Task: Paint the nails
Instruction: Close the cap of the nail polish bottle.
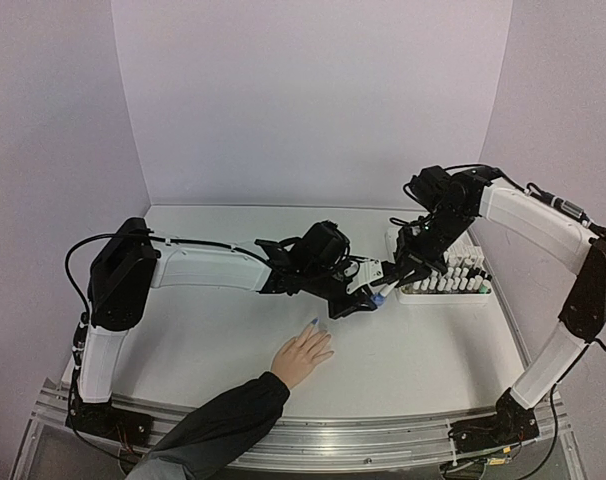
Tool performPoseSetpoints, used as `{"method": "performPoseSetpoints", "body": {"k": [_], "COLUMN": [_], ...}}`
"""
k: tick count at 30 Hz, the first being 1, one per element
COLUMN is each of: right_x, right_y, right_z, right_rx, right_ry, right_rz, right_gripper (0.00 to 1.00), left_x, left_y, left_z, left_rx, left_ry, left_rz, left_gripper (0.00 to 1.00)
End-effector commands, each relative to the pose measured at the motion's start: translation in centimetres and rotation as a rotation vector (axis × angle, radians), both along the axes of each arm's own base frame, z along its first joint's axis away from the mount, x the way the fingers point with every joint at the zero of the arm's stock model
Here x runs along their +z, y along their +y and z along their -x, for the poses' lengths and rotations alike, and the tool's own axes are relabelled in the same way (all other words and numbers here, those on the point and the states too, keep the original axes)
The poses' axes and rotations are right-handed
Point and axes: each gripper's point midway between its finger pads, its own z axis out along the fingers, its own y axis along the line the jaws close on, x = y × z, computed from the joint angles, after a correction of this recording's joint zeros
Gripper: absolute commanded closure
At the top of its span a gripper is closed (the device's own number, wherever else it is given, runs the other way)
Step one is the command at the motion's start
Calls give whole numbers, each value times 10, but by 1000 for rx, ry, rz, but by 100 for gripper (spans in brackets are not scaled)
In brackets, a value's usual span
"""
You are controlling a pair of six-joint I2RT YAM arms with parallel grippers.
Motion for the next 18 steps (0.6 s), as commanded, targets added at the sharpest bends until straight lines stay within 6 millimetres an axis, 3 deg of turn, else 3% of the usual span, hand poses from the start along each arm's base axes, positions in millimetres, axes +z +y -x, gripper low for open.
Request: {"method": "performPoseSetpoints", "body": {"k": [1, 6, 12, 18], "right_x": [-4, -4, 6, 17], "right_y": [13, 24, 28, 33], "right_z": [-1, -4, -7, -11], "right_rx": [-6, 11, 18, 26], "right_ry": [15, 4, -20, -43], "right_rz": [-12, -19, -40, -67], "right_gripper": [98, 84, 70, 63], "left_x": [40, 46, 38, 33], "left_y": [-15, -21, -18, -15], "left_z": [-16, -16, -14, -10], "left_rx": [31, 28, 31, 19], "left_ry": [-61, -60, -48, -38], "left_rz": [108, 121, 101, 93], "left_gripper": [100, 100, 100, 100]}}
